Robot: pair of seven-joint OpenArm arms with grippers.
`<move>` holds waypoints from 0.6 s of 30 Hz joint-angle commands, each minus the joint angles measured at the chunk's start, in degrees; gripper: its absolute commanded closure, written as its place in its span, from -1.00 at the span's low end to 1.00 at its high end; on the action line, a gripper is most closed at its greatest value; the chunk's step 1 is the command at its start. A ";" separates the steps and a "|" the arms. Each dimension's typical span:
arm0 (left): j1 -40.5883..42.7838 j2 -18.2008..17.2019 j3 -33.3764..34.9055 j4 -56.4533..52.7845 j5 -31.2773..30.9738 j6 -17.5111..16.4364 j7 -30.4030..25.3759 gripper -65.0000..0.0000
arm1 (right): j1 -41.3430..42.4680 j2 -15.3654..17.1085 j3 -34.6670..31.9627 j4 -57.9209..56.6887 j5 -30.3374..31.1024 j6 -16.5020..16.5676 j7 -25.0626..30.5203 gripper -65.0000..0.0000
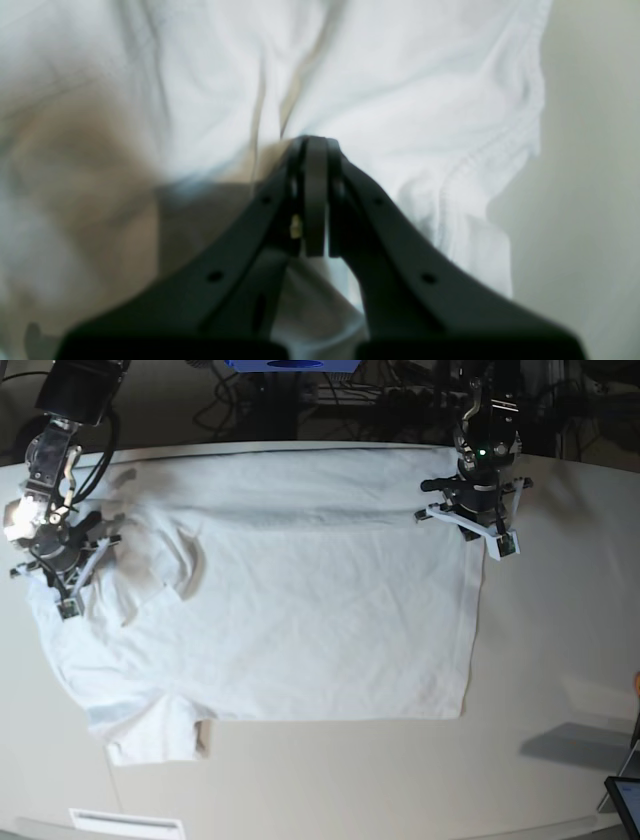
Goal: Fold the T-shirt properly
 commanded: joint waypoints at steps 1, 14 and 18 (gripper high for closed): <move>-0.19 -0.41 -0.26 0.83 0.71 -0.14 -0.89 1.00 | -0.08 -0.67 -0.42 -0.05 1.12 1.61 -1.83 0.99; -1.51 -6.21 -0.35 -0.13 0.44 -0.23 -0.89 1.00 | 1.24 2.50 -0.24 0.04 1.12 -4.11 -1.39 0.99; -2.48 -6.57 -0.35 -2.59 0.44 -0.23 -1.06 1.00 | 2.39 5.58 -0.16 0.13 1.12 -9.03 -1.39 0.98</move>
